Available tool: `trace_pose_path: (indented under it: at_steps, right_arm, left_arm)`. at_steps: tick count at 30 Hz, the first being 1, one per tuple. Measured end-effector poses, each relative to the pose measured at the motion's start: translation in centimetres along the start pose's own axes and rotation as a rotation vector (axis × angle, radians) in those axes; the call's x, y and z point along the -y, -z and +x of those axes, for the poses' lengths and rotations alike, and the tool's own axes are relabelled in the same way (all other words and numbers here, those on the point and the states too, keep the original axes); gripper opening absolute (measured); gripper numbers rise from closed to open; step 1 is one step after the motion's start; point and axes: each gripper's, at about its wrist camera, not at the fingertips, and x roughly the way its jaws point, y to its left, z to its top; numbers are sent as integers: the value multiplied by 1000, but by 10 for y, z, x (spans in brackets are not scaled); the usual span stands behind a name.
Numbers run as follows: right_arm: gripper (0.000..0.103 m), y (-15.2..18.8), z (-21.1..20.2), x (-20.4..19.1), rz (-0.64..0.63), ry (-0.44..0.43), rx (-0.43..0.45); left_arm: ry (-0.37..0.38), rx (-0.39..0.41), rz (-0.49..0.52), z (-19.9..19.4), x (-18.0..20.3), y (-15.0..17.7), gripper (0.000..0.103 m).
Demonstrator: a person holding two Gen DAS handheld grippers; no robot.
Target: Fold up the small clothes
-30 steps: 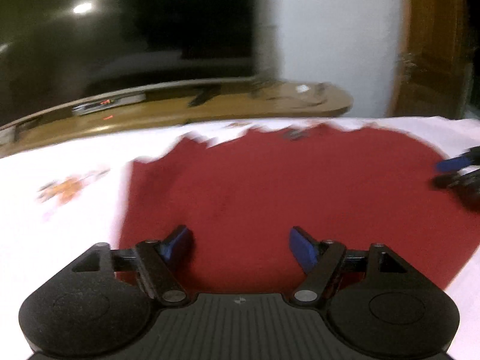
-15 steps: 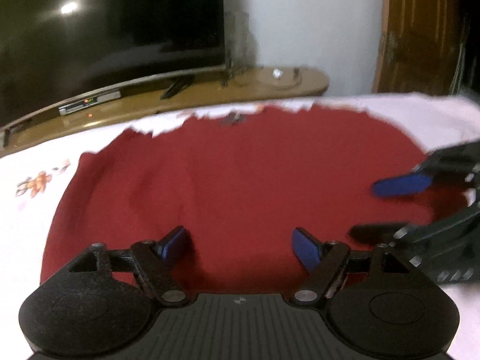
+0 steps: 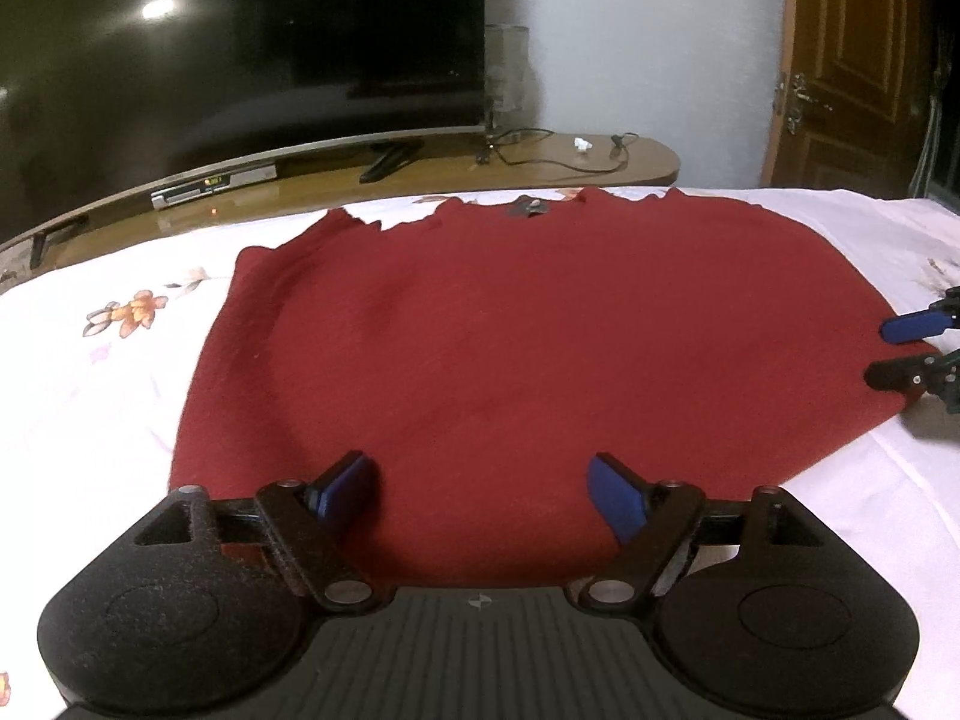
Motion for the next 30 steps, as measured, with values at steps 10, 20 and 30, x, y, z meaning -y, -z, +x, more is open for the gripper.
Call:
trace_pose_path:
  at_steps: [10,20,30]
  right_arm:
    - [61,-2,4,3,98,27,-24]
    - [56,11,-69,-13,179,77,90]
    - [57,8,-83,-54,286,-6,140]
  left_arm:
    - [-12,-42,-15,-3,-8,-4,90]
    - [63,-22,-478,-71,-71,50,88]
    - [189,67,-894,-51,-106,74,80]
